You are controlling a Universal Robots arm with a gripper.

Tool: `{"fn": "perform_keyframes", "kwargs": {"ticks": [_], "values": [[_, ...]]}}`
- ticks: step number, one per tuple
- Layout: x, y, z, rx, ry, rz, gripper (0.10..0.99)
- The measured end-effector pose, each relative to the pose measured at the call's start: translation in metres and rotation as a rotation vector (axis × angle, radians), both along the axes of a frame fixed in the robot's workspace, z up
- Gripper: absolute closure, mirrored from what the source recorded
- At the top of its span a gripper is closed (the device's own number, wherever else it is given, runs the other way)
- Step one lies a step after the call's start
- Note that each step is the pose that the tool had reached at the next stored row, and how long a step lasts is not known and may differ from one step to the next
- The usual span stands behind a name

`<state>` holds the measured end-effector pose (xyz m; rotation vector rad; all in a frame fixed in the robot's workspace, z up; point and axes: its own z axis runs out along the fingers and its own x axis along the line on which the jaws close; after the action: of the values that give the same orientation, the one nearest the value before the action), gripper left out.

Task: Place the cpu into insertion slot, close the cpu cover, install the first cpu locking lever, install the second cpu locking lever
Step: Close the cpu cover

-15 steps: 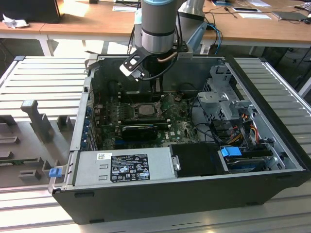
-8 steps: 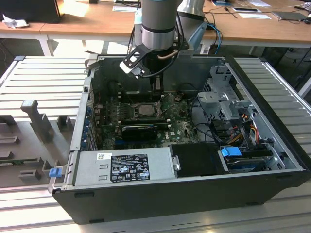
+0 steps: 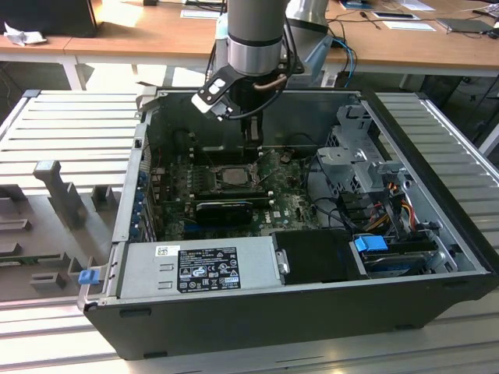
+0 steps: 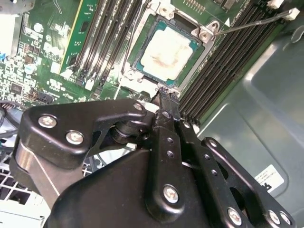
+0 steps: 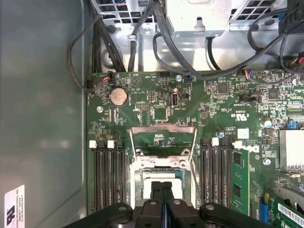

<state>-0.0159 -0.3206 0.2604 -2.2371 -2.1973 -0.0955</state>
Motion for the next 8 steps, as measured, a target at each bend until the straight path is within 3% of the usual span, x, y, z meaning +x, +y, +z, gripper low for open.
{"fn": "perform_keyframes", "kwargs": {"ticks": [8], "values": [[0.0066, 0.0000, 0.0026, -0.001, 0.0001, 0.000, 0.980]]}}
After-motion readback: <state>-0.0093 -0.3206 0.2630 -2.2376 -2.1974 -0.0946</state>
